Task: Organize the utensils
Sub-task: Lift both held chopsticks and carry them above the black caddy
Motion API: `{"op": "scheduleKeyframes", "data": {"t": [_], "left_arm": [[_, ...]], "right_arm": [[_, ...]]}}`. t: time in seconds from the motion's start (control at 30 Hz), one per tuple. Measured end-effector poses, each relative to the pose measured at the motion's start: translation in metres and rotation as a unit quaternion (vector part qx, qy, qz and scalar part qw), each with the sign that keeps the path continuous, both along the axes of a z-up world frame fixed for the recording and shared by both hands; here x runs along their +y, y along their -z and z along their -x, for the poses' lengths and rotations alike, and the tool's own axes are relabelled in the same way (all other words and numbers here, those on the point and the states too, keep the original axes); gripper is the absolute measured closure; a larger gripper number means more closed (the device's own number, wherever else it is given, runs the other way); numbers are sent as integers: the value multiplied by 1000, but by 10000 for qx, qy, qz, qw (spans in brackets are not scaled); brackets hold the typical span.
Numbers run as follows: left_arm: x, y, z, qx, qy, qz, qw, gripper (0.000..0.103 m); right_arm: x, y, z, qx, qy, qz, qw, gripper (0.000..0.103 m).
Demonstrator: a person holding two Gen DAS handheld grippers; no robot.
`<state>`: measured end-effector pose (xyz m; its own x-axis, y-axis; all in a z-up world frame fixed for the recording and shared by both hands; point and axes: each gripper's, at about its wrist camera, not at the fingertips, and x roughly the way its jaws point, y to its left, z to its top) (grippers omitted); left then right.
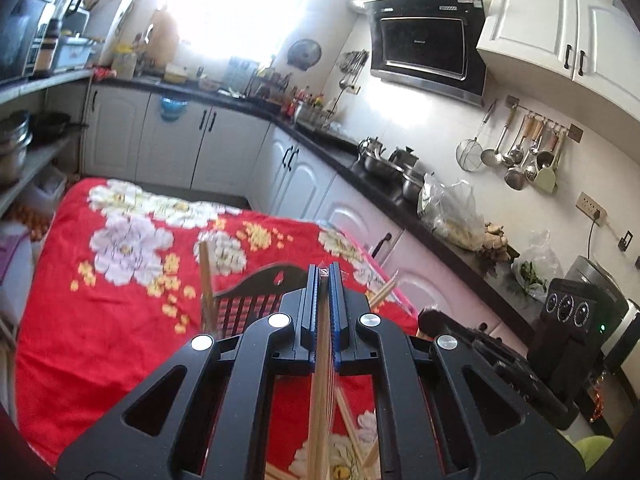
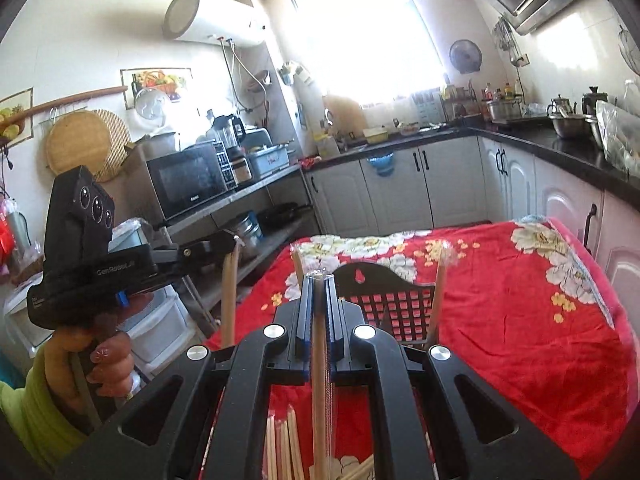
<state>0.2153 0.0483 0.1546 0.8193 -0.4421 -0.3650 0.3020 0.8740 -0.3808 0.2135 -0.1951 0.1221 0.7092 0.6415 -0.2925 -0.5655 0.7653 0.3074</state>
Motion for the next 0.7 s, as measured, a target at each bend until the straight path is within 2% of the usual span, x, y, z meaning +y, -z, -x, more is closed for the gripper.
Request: {"op": "scheduleKeyframes", "data": {"t": [0.17, 0.7], "left_arm": [[-8, -12, -10, -256, -113, -115, 9995, 101], [-12, -48, -44, -859, -601, -32, 9945, 101]], "right_arm": [[-2, -9, -7, -111, 66, -94, 9999, 97], [-7, -49, -37, -760, 541, -370, 9950, 97]]}}
